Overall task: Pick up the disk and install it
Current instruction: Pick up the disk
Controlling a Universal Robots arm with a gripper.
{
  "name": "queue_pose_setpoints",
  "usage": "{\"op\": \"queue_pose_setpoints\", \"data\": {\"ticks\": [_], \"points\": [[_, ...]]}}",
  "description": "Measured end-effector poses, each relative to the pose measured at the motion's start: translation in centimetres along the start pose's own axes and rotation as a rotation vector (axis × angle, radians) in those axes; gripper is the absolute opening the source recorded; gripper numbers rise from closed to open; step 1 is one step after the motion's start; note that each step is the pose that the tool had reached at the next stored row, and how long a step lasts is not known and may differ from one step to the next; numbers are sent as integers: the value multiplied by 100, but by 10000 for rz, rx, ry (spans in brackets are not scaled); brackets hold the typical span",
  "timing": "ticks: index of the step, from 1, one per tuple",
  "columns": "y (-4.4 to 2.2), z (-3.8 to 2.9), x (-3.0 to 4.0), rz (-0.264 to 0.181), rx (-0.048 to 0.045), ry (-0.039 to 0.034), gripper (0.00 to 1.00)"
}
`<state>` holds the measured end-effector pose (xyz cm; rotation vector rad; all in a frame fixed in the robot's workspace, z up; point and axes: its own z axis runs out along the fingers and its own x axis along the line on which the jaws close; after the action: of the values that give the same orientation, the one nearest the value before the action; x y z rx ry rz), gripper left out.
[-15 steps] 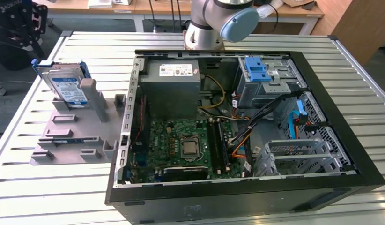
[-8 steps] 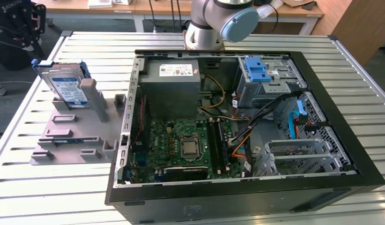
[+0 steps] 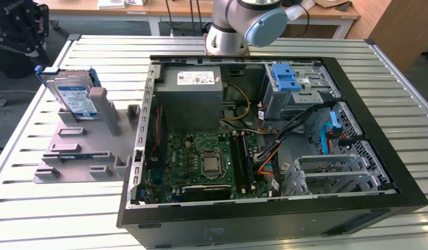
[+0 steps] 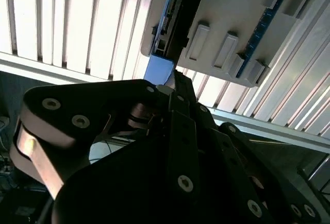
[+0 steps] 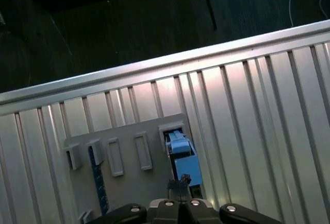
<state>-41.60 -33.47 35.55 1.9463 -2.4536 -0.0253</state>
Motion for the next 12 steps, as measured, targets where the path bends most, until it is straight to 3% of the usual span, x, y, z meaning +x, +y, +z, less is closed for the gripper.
{"op": "queue_pose_setpoints", "data": {"ticks": [3,7,12], "points": [[0,1,0,-276,33,-3,11],[0,1,0,-307,40,-4,11],[1,7,1,-400,89,-13,35]]}}
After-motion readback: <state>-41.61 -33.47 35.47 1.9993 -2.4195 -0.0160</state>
